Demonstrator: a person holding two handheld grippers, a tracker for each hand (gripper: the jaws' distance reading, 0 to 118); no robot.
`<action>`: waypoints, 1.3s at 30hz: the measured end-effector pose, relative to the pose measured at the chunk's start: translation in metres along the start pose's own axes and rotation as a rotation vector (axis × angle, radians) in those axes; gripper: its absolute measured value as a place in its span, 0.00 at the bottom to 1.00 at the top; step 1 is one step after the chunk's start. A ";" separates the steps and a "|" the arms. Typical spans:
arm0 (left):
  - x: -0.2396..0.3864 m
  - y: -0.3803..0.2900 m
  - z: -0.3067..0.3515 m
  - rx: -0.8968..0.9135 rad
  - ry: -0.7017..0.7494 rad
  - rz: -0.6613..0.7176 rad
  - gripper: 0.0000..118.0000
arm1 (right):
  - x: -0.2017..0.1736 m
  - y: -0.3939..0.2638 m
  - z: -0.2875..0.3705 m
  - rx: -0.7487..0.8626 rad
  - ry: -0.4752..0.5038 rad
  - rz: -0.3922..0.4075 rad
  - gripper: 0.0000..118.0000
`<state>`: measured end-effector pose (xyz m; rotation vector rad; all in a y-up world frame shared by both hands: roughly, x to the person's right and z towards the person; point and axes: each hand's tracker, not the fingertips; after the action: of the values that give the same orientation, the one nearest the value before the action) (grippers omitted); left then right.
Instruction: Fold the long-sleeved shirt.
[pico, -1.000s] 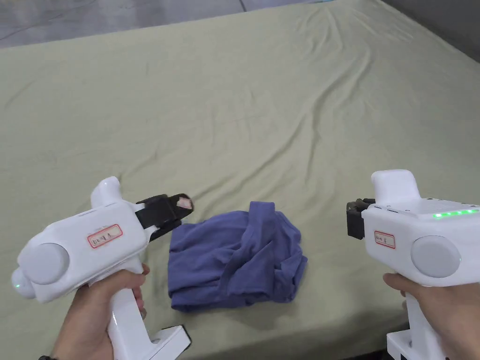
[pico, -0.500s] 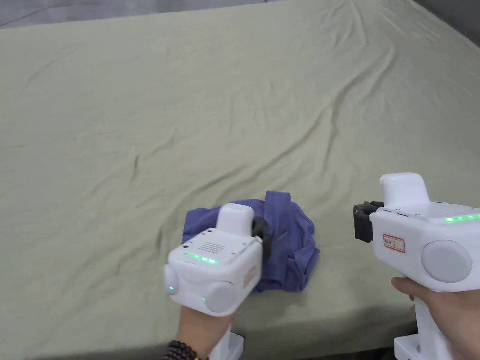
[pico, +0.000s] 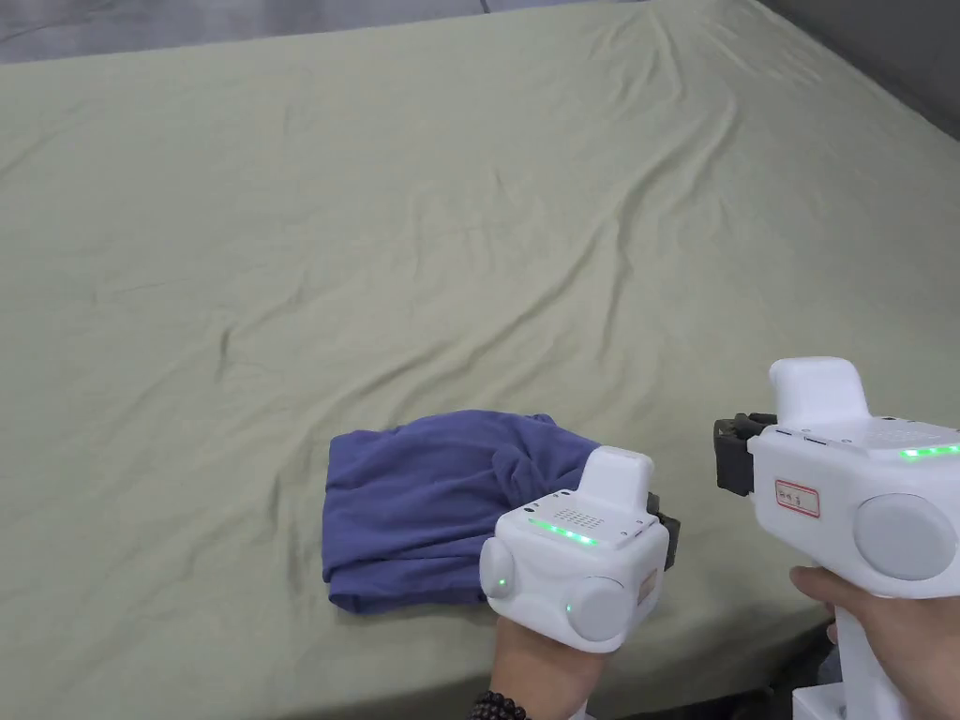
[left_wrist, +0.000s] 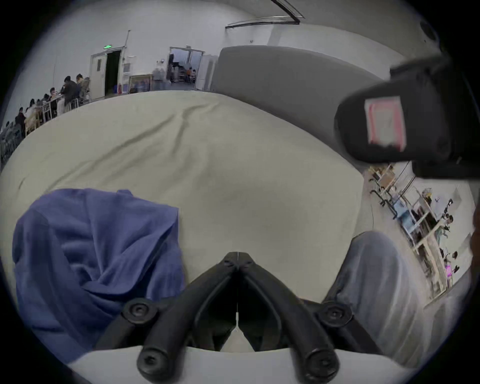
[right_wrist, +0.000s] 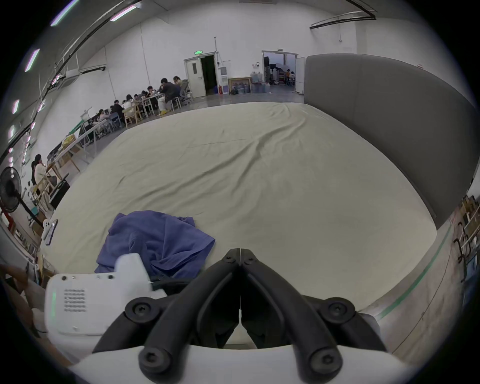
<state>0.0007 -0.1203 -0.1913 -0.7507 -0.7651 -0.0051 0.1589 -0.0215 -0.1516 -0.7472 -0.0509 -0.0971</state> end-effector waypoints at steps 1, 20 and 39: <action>-0.003 0.005 0.014 0.055 -0.041 0.035 0.00 | 0.001 0.000 0.000 0.000 -0.001 -0.001 0.02; -0.177 -0.014 0.201 0.287 0.323 0.382 0.00 | -0.144 0.014 -0.070 -0.154 0.449 0.051 0.02; -0.245 -0.052 0.130 0.169 0.001 0.862 0.95 | -0.066 -0.040 -0.124 -0.311 0.396 -0.140 0.02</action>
<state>-0.2746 -0.1415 -0.2513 -0.8669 -0.3858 0.8258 0.0907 -0.1302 -0.2211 -1.0229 0.2949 -0.3916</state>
